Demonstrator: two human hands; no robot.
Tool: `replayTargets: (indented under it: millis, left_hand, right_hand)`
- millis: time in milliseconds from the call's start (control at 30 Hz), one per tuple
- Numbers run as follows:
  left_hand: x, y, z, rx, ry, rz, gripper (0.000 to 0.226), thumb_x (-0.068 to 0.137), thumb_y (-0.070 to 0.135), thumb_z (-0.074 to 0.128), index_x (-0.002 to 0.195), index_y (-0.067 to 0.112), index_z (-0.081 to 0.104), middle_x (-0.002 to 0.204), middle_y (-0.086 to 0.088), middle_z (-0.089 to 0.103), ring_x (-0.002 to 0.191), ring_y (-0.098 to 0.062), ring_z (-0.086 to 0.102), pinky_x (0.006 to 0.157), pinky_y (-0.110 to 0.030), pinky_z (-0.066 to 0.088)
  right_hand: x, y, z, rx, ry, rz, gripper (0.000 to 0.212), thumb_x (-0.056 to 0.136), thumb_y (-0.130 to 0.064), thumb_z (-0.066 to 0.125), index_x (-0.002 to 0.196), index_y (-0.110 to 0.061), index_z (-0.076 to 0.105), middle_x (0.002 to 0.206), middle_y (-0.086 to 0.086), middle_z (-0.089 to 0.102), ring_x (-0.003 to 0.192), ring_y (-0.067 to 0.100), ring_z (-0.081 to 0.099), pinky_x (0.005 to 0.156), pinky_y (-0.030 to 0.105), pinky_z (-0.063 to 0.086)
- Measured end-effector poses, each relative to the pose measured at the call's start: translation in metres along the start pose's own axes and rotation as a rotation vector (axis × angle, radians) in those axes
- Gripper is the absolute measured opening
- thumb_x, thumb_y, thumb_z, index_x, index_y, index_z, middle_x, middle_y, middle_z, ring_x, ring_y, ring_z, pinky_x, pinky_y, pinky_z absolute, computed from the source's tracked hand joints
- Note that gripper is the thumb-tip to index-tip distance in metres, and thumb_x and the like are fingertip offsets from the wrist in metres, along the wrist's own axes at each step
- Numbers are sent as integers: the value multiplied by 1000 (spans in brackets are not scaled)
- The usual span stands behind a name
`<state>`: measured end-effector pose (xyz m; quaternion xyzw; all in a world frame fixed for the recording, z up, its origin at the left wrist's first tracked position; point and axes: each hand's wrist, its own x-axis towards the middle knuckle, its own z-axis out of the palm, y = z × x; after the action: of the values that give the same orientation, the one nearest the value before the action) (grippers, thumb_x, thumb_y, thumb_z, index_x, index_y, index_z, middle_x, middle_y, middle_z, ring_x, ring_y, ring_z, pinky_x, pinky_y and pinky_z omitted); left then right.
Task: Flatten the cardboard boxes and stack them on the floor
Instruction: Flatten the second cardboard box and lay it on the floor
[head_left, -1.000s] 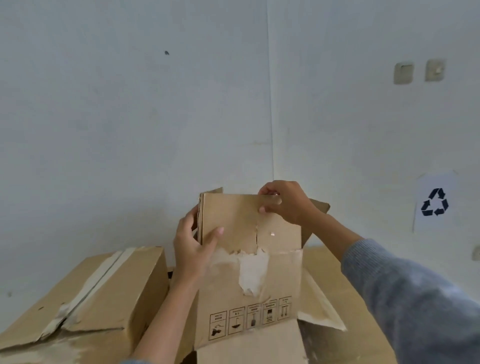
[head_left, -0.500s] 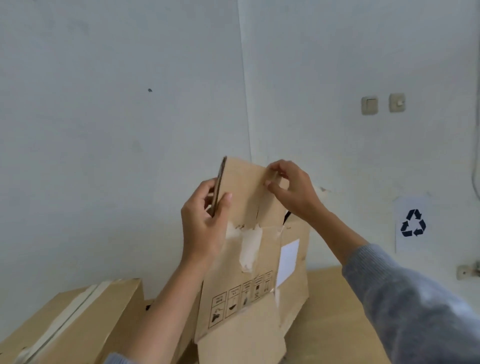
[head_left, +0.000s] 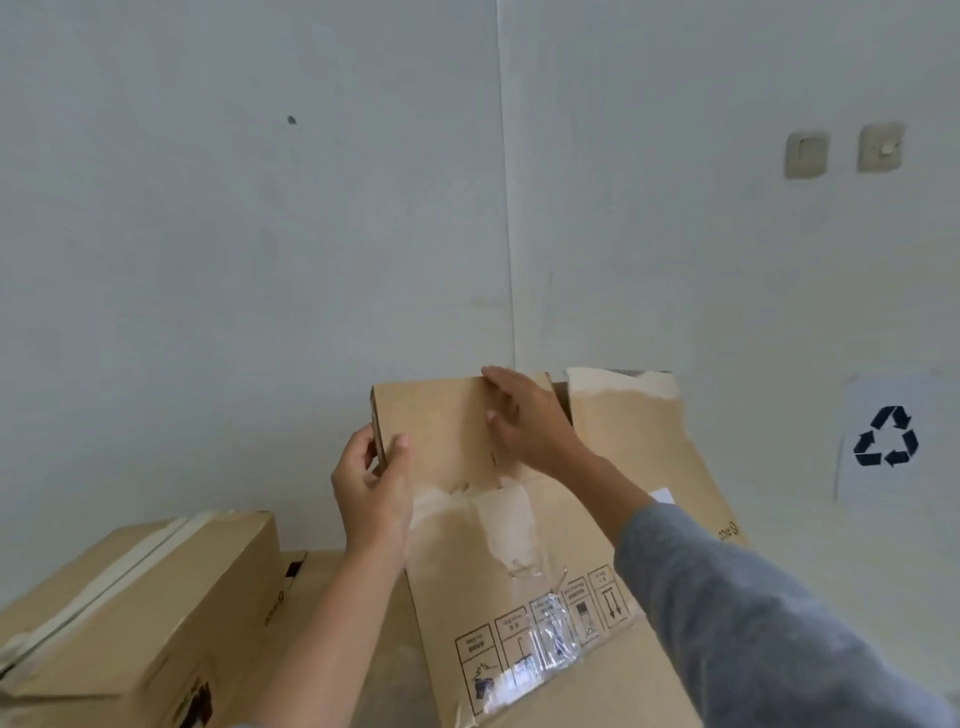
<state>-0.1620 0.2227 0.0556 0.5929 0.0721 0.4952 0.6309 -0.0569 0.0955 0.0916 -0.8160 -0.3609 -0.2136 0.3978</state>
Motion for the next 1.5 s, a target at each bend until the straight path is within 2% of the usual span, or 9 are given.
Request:
replayTargets:
  millis: [267,400,600,700,867,1100,1233,1333,1500]
  left_hand:
    - [25,-93,-40,285,138,-113,15,90,10,52,75,8,53,61,1,46,53,-12,38,54,-25,30]
    - [19,-142,-68,415,222,-185,37,90,8,51,57,12,34,54,0,31,49,-16,24,51,-27,18]
    - [-8,-219,-106,605,303,-438,11,86,10,55,93,1,56,92,-20,61,86,-36,60,74,-41,51]
    - [-25,-241,-111,777,227,-542,50,81,0,59,128,-4,43,129,-27,43,111,-44,50,92,-46,45]
    - [-52,-258,-100,1108,-8,-545,69,80,10,62,139,-5,29,150,-26,18,137,-41,25,113,-48,29]
    - [-79,-273,-47,1263,-717,-28,55,98,25,29,149,17,10,159,0,4,147,-19,4,119,-38,5]
    - [-79,-277,-51,1306,-1007,-65,50,100,29,16,149,24,9,159,5,6,147,-15,3,119,-38,3]
    - [-91,-254,-41,1356,-968,-53,46,98,29,26,144,22,29,154,3,28,141,-18,26,114,-37,21]
    - [-125,-216,-6,1393,-891,169,32,89,29,34,85,17,64,89,-1,69,80,-21,62,85,-32,37]
  right_hand:
    - [-97,96,87,-35,-347,327,43,90,-3,45,132,-10,49,136,9,53,125,24,49,104,30,38]
    - [-142,137,121,-79,-274,432,46,94,-19,43,140,-27,37,147,-5,38,134,15,38,111,34,33]
    - [-210,161,167,-352,-440,483,67,78,-54,-14,143,-37,-17,158,-14,-9,147,16,-8,119,39,5]
    - [-211,170,175,-441,-507,483,79,70,-52,-20,146,-33,-11,158,-15,-8,147,16,-9,120,42,2]
    - [-213,169,163,-434,-608,464,55,96,-44,4,147,-29,-9,158,-13,-10,146,16,-12,119,39,-3]
    - [-243,172,130,-424,-650,366,87,66,-59,-23,147,-30,-9,149,-24,-13,143,7,-14,117,35,-7]
    - [-243,172,121,-393,-647,331,89,65,-60,-21,148,-28,-6,145,-25,-14,136,1,-17,117,34,-7]
    - [-250,187,100,-390,-660,264,86,68,-61,-19,147,-31,-5,145,-25,-14,137,0,-16,117,31,-7]
    - [-274,217,43,-259,-706,223,75,76,-72,-7,143,-41,5,153,-22,8,142,-3,-3,120,26,1]
